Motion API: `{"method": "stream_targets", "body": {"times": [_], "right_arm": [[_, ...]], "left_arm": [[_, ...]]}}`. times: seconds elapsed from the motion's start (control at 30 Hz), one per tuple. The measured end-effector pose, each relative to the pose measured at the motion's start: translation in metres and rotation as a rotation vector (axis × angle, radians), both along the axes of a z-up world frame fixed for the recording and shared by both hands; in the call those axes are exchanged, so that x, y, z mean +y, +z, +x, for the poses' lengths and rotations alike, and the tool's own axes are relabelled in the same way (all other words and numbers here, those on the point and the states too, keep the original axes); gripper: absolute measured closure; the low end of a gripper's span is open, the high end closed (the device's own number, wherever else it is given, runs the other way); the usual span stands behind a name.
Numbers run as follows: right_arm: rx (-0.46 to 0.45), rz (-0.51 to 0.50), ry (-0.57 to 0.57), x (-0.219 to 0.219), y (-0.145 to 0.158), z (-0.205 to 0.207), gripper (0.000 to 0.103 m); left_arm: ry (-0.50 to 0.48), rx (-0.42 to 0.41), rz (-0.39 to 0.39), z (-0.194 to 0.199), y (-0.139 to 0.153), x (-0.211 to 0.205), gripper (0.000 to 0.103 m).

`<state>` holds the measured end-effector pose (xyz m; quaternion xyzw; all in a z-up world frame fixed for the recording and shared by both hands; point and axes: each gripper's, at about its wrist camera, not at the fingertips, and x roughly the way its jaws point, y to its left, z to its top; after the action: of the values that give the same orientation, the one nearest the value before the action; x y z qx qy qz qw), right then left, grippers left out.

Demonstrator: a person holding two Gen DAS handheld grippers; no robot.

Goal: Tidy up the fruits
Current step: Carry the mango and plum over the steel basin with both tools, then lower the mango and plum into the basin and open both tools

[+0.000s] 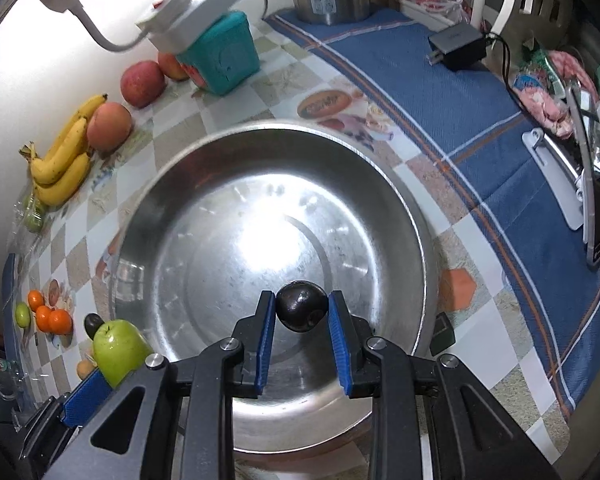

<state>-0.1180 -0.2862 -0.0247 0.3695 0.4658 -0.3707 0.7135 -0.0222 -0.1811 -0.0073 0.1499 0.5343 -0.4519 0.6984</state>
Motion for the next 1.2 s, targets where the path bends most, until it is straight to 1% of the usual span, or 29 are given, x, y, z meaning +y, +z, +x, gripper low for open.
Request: {"method": "stream_targets", "body": {"times": [0.3,0.63,0.87,1.03,1.1,1.13,1.17,1.2], "right_arm": [[0.034,0.017,0.006,0.0,-0.011,0.002,0.075],[0.053,0.029,0.007,0.001,-0.015,0.001,0.075],[0.058,0.031,0.008,0.001,-0.016,0.003,0.075],[0.068,0.037,0.007,0.0,-0.018,0.004,0.065],[0.068,0.036,0.008,0.0,-0.018,0.004,0.065],[0.067,0.034,0.008,0.0,-0.017,0.004,0.065],[0.063,0.032,0.008,0.0,-0.015,0.004,0.065],[0.061,0.029,0.008,0.0,-0.014,0.004,0.065]], "left_arm": [[-0.007,-0.003,0.036,-0.003,-0.012,-0.003,0.064],[-0.017,-0.001,0.071,-0.004,-0.021,-0.005,0.064],[-0.025,-0.005,0.078,-0.006,-0.022,-0.007,0.064],[-0.023,0.003,0.068,-0.005,-0.021,-0.008,0.063],[-0.03,-0.005,0.058,-0.006,-0.018,-0.008,0.058],[-0.035,-0.008,0.051,-0.007,-0.015,-0.008,0.052],[-0.037,-0.008,0.047,-0.007,-0.013,-0.008,0.049],[-0.04,-0.008,0.038,-0.007,-0.01,-0.008,0.048]]}}
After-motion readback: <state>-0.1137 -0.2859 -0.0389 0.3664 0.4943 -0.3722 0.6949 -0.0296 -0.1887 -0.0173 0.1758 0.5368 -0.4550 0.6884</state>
